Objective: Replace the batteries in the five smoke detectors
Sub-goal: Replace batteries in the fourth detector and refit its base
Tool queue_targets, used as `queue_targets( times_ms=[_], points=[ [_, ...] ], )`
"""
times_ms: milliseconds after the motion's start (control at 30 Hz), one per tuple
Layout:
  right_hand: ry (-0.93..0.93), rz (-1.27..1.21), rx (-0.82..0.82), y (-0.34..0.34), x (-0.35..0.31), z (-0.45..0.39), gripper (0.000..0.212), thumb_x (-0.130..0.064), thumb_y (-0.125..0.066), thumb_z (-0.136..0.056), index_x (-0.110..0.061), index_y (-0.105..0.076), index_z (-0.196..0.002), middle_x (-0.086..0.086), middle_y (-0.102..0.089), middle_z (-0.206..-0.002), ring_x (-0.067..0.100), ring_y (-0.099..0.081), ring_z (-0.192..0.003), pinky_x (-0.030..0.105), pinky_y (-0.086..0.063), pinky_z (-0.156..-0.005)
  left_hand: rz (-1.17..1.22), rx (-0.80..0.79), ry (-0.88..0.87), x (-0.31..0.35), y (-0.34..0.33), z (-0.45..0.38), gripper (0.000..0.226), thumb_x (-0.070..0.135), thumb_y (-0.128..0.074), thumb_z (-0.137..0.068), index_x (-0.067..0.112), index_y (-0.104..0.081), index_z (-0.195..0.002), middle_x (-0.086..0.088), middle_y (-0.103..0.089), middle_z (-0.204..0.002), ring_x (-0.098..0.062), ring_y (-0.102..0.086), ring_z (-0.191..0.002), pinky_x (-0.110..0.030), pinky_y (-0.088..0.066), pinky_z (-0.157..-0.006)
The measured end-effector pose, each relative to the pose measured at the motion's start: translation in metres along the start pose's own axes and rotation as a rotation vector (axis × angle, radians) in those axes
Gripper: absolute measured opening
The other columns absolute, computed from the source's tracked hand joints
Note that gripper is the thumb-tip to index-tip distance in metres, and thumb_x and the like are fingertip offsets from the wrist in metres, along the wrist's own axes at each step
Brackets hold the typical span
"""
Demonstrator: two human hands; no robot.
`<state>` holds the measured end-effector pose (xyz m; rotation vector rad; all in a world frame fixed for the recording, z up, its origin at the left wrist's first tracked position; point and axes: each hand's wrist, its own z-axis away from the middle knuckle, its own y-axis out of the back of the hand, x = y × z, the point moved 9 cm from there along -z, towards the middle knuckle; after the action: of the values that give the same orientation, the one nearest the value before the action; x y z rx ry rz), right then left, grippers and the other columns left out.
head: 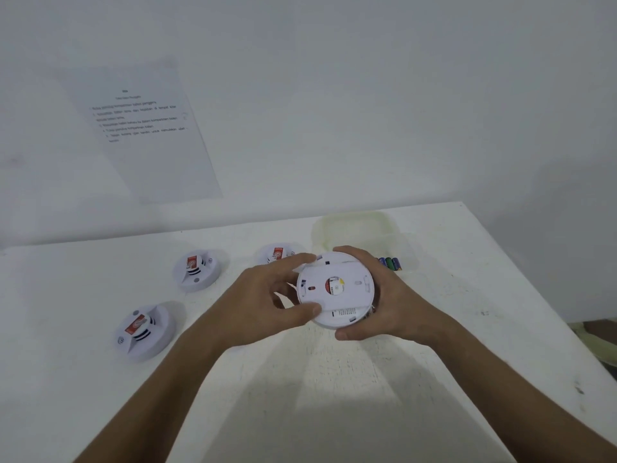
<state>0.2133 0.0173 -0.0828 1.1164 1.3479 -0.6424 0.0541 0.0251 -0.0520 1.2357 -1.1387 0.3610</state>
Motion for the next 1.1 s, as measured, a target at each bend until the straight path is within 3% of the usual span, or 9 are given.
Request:
queue_targets(
  times_ms=[100, 300, 433, 567, 733, 833, 900, 1100],
  points=[
    [0.008, 0.035, 0.022, 0.001, 0.001, 0.0, 0.095, -0.004, -0.092, -0.061, -0.031, -0.044, -0.139, -0.018, -0.055, -0.131, 0.006, -0.053, -0.125, 0.02, -0.053, -0.09, -0.113, 0.022, -0.007, 0.001, 0.001, 0.0, 0.06, 0.057, -0.077, -0.065, 0.056, -0.055, -0.122, 0.028, -0.068, -0.105, -0.005, -0.069, -0.088, -0.027, -0.06, -0.071],
    [0.002, 0.038, 0.035, -0.004, 0.011, 0.002, 0.104, -0.008, -0.093, -0.055, -0.033, -0.038, -0.14, -0.024, -0.05, -0.131, 0.001, -0.051, -0.124, 0.018, -0.053, -0.09, -0.061, 0.089, 0.057, -0.006, -0.005, -0.002, 0.057, 0.045, -0.084, -0.055, 0.045, -0.061, -0.107, 0.015, -0.072, -0.088, -0.011, -0.071, -0.068, -0.037, -0.061, -0.069],
    [0.032, 0.065, 0.095, -0.003, 0.013, 0.001, 0.1, -0.012, -0.095, -0.052, -0.025, -0.045, -0.138, -0.019, -0.057, -0.127, 0.008, -0.056, -0.122, 0.018, -0.051, -0.091, -0.11, 0.106, 0.061, -0.007, -0.011, -0.002, 0.052, 0.046, -0.082, -0.054, 0.039, -0.061, -0.101, 0.013, -0.072, -0.084, -0.008, -0.07, -0.066, -0.03, -0.06, -0.063],
    [0.048, 0.084, 0.158, 0.0, 0.017, 0.002, 0.092, -0.011, -0.094, -0.052, -0.035, -0.052, -0.13, -0.017, -0.062, -0.123, 0.01, -0.059, -0.118, 0.017, -0.052, -0.089, -0.226, 0.117, 0.097, -0.008, -0.017, -0.002, 0.058, 0.06, -0.077, -0.052, 0.035, -0.06, -0.101, 0.017, -0.069, -0.093, 0.004, -0.066, -0.074, -0.013, -0.054, -0.061],
    [0.037, 0.114, 0.18, 0.004, 0.022, 0.004, 0.089, -0.014, -0.094, -0.054, -0.039, -0.052, -0.129, -0.017, -0.062, -0.123, 0.01, -0.06, -0.118, 0.017, -0.053, -0.088, -0.288, 0.042, 0.011, 0.0, -0.019, -0.006, 0.068, 0.055, -0.084, -0.061, 0.027, -0.064, -0.119, 0.02, -0.062, -0.114, 0.001, -0.062, -0.088, -0.019, -0.056, -0.071],
    [0.04, 0.12, 0.174, 0.003, 0.025, 0.005, 0.09, -0.021, -0.095, -0.054, -0.037, -0.052, -0.131, -0.013, -0.063, -0.126, 0.014, -0.06, -0.12, 0.02, -0.053, -0.091, -0.37, 0.013, -0.019, 0.003, -0.02, -0.009, 0.067, 0.053, -0.087, -0.061, 0.022, -0.067, -0.118, 0.014, -0.062, -0.119, -0.002, -0.059, -0.096, -0.014, -0.051, -0.077],
    [0.045, 0.101, 0.172, 0.002, 0.026, 0.007, 0.093, -0.027, -0.094, -0.052, -0.033, -0.051, -0.134, -0.014, -0.063, -0.126, 0.013, -0.06, -0.12, 0.021, -0.053, -0.092, -0.424, 0.007, -0.008, 0.004, -0.023, -0.01, 0.065, 0.055, -0.081, -0.056, 0.023, -0.065, -0.11, 0.012, -0.059, -0.115, -0.004, -0.055, -0.099, -0.02, -0.049, -0.082],
    [0.069, 0.154, 0.215, 0.002, 0.022, 0.008, 0.088, -0.035, -0.089, -0.052, -0.043, -0.049, -0.13, -0.025, -0.063, -0.125, 0.003, -0.061, -0.118, 0.012, -0.047, -0.095, -0.559, 0.018, -0.026, 0.009, -0.034, -0.012, 0.062, 0.062, -0.066, -0.056, 0.021, -0.05, -0.099, 0.009, -0.047, -0.092, -0.007, -0.048, -0.079, -0.013, -0.033, -0.059]
  ],
)
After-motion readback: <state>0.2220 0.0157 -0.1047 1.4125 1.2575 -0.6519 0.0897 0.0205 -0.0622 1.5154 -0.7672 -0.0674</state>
